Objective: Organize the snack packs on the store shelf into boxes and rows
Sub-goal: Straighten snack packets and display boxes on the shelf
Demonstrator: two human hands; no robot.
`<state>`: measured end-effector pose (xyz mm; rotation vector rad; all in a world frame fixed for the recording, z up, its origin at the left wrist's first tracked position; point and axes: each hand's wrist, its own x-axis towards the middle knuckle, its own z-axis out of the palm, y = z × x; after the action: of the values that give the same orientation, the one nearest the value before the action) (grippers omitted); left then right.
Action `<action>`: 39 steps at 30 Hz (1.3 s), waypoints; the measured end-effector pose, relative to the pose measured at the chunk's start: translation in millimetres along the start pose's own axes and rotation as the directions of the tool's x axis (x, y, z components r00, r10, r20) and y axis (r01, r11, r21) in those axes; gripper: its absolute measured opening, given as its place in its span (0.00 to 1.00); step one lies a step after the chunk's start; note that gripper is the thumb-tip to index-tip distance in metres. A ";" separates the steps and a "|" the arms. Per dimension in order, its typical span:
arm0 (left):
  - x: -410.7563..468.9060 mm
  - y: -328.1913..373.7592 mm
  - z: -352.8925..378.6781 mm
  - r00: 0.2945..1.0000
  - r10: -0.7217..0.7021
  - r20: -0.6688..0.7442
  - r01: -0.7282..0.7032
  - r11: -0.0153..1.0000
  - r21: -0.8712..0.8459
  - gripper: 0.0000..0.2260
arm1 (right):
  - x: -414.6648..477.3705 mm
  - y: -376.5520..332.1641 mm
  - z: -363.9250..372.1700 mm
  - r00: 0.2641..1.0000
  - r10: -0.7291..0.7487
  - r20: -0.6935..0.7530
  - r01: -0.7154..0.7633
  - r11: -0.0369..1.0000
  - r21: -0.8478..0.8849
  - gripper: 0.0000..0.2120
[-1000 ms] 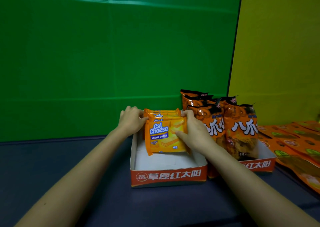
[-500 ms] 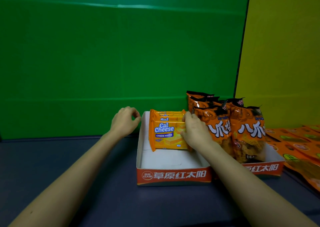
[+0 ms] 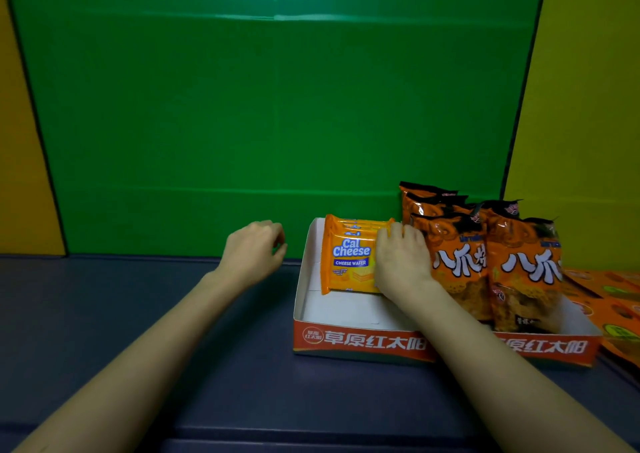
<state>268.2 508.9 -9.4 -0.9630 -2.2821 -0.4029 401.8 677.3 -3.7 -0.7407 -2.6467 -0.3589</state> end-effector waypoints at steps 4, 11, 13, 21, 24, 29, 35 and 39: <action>-19.6 -9.3 -14.4 0.999 -0.020 0.034 0.017 0.997 0.071 0.10 | -9.6 -15.0 -20.7 0.988 -0.132 -0.080 0.144 0.976 0.166 0.19; -81.0 -46.9 -50.9 0.980 -0.188 0.059 0.175 0.968 0.177 0.11 | -34.2 -79.1 -45.2 0.888 -0.394 -0.238 0.460 0.765 0.450 0.16; -102.3 -61.2 -63.9 0.968 -0.242 0.065 0.223 0.951 0.214 0.11 | -40.7 -101.6 -45.1 0.856 -0.462 -0.233 0.514 0.708 0.484 0.15; -193.3 -132.9 -127.9 0.901 -0.430 0.049 0.390 0.856 0.339 0.11 | -73.2 -202.8 -53.3 0.764 -0.616 -0.192 0.599 0.564 0.568 0.16; -226.4 -166.9 -153.3 0.878 -0.478 0.027 0.438 0.825 0.358 0.11 | -88.9 -248.3 -61.1 0.717 -0.674 -0.178 0.636 0.529 0.562 0.16; -278.2 -228.0 -193.1 0.859 -0.512 0.005 0.466 0.786 0.407 0.11 | -108.4 -328.5 -79.8 0.704 -0.689 -0.173 0.633 0.498 0.593 0.16; -328.5 -304.5 -237.1 0.849 -0.528 0.019 0.463 0.761 0.454 0.12 | -130.8 -425.0 -93.2 0.723 -0.677 -0.139 0.587 0.496 0.639 0.16; -351.9 -351.3 -257.8 0.846 -0.532 0.032 0.460 0.760 0.460 0.13 | -133.7 -480.9 -97.4 0.744 -0.663 -0.089 0.538 0.514 0.668 0.16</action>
<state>313.4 -47.5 -54.7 -0.1475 -2.6080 -0.0073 275.4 185.9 -39.6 0.4408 -2.8128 0.5201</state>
